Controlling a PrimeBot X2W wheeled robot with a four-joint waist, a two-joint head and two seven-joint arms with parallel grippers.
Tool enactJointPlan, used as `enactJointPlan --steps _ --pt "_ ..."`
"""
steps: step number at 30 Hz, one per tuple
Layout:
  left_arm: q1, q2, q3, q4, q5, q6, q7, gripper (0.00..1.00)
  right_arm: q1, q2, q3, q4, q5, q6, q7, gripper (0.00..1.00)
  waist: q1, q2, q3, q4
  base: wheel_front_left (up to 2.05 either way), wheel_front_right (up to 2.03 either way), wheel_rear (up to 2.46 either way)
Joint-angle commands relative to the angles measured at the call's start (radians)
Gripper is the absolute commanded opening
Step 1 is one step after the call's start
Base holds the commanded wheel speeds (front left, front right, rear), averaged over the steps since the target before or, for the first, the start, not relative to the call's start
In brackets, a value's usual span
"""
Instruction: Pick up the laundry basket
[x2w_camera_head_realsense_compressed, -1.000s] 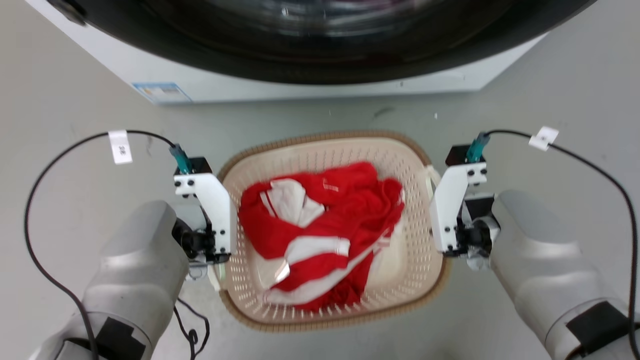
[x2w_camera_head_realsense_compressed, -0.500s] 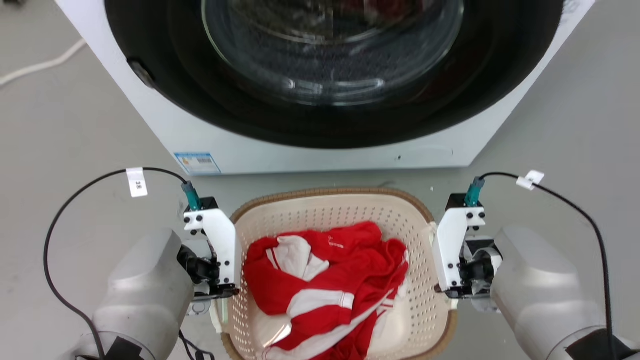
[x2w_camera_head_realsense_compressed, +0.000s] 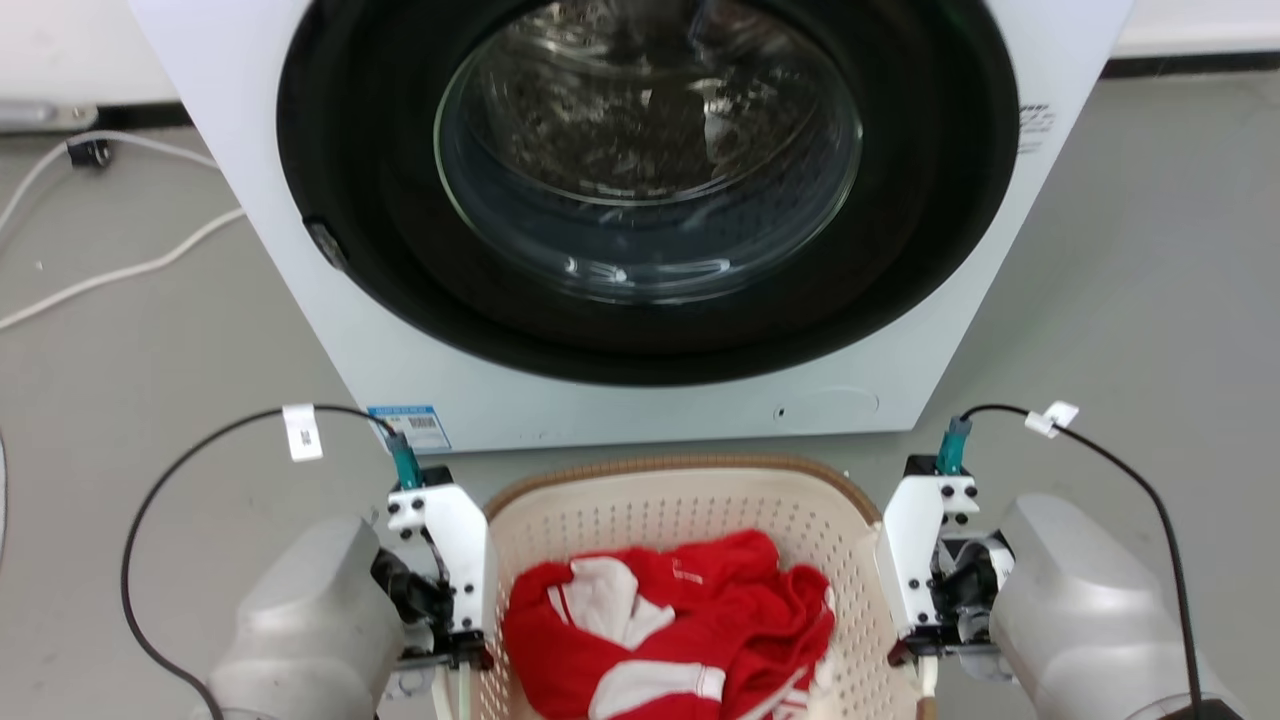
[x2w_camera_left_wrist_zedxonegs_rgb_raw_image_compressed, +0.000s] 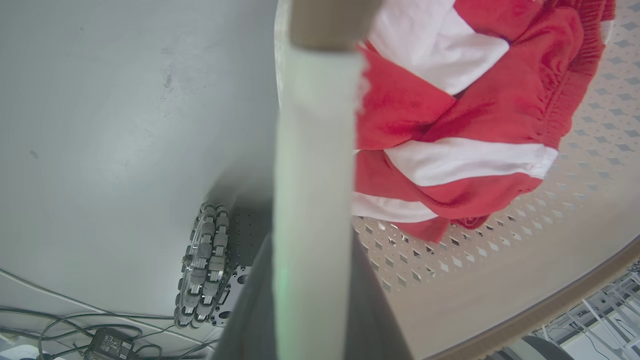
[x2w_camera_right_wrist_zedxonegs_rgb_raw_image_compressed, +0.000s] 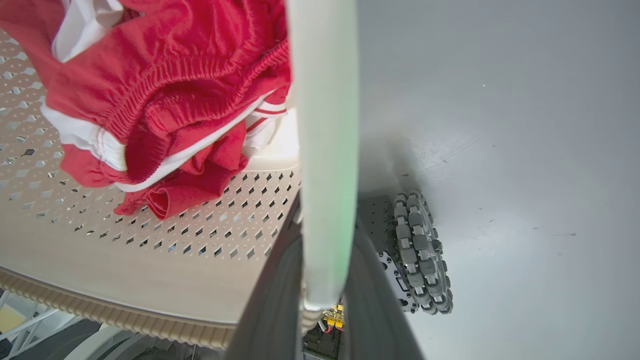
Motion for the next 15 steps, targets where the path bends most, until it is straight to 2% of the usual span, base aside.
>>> enactJointPlan --steps 1,10,15 --pt "0.009 -0.004 0.003 -0.001 -0.015 -0.004 0.005 0.0 0.019 -0.002 -0.003 0.002 -0.01 0.0 0.008 0.0 0.0002 0.0 -0.023 -0.005 0.0 0.0 0.0" --pt "0.079 -0.026 0.0 0.007 -0.036 -0.005 0.022 0.0 0.071 -0.001 -0.056 0.001 -0.07 0.0 0.037 0.0 0.0002 0.0 -0.104 -0.006 0.0 0.0 0.0" --pt "0.099 -0.034 -0.007 0.01 -0.038 -0.005 0.025 0.0 0.091 -0.001 -0.062 0.001 -0.061 0.0 0.038 0.0 0.0002 0.0 -0.127 0.001 0.0 0.0 0.0"
